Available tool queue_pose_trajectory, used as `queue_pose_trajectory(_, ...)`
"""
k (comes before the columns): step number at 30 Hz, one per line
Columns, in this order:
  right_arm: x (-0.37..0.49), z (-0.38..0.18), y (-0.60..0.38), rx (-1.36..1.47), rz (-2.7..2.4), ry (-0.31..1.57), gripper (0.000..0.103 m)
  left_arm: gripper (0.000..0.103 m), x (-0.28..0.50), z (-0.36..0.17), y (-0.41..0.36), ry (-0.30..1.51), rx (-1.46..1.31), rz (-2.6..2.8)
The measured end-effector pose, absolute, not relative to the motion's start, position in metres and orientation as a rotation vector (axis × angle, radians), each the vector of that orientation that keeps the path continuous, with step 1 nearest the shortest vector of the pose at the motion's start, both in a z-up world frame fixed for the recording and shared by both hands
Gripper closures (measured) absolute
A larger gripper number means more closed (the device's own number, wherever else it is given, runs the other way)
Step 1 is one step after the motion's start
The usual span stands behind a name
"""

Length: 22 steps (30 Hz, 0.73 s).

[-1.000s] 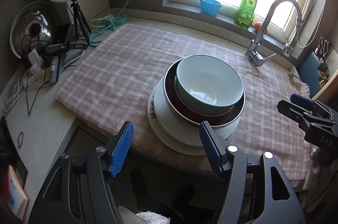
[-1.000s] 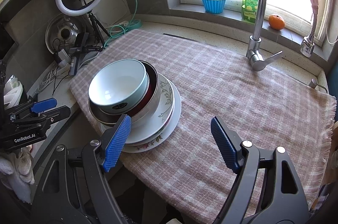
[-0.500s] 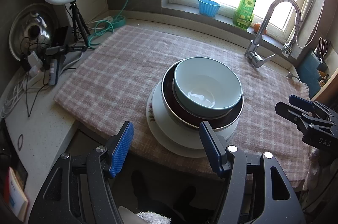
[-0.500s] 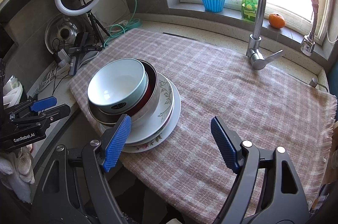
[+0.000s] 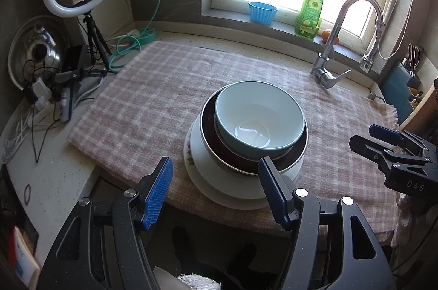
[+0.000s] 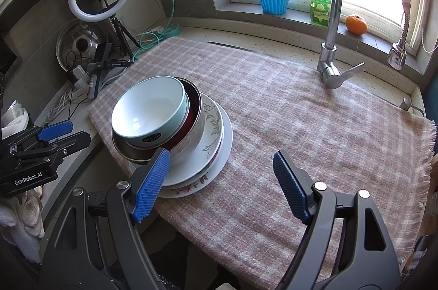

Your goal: Organize plates and bowls

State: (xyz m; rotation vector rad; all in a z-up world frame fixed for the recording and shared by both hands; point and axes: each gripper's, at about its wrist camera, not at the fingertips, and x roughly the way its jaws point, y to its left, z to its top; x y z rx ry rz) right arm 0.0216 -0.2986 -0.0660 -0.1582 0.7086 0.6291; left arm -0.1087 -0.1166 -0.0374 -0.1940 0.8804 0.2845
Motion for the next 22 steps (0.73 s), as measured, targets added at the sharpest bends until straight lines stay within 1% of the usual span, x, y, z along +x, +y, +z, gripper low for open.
queue_pose_trajectory(22,0.0242,-0.0673,-0.3001,-0.153,0.628,0.715,0.022,0.039,-0.1045,-0.0384,-0.1173,0.878,-0.189,0.281)
